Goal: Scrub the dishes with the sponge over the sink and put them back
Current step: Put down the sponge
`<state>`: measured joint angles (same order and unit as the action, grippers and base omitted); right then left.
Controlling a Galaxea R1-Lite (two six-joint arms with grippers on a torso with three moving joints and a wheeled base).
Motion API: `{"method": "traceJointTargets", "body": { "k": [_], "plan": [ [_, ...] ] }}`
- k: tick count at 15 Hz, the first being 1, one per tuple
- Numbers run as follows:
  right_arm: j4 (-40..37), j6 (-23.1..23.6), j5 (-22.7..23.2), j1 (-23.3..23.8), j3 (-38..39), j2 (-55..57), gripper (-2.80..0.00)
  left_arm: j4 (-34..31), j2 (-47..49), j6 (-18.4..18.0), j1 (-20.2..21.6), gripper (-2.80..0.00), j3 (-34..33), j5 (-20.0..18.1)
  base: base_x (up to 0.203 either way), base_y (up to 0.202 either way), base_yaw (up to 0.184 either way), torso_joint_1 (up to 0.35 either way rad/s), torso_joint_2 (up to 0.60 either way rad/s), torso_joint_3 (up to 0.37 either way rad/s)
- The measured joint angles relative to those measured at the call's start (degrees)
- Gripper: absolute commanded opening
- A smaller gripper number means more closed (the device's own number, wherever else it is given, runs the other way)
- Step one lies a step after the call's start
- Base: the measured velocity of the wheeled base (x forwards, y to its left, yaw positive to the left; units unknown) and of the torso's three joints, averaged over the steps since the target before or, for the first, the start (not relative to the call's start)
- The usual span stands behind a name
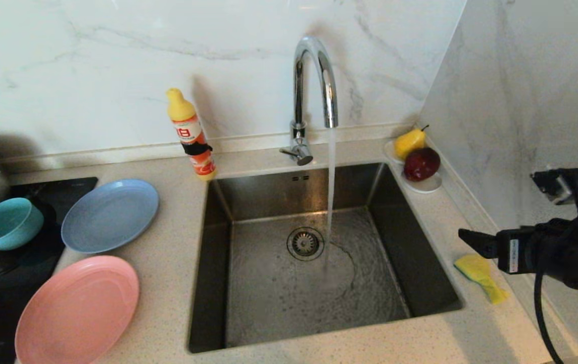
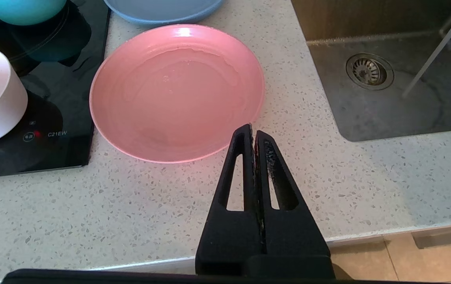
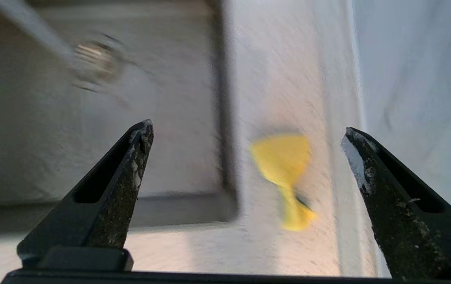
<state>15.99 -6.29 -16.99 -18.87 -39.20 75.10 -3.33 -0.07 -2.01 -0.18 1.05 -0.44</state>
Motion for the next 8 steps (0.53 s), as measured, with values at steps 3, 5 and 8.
{"method": "traceJointTargets", "body": {
  "k": [3,5,8],
  "plan": [
    [-0.2,4.4,7.5,-1.5,2.1,-9.2,0.00,0.0,0.0,0.0,0.0,-2.80,0.0,0.0,0.000,0.000,0.000,0.000,0.00,0.000],
    [-0.6,9.7,10.5,-1.9,4.4,-13.7,0.00,0.0,0.0,0.0,0.0,-2.80,0.0,0.0,0.000,0.000,0.000,0.000,0.00,0.000],
    [-0.1,11.0,9.7,-1.1,7.0,-16.9,-2.80,0.0,0.0,0.0,0.0,-2.80,0.0,0.0,0.000,0.000,0.000,0.000,0.00,0.000]
  ]
}}
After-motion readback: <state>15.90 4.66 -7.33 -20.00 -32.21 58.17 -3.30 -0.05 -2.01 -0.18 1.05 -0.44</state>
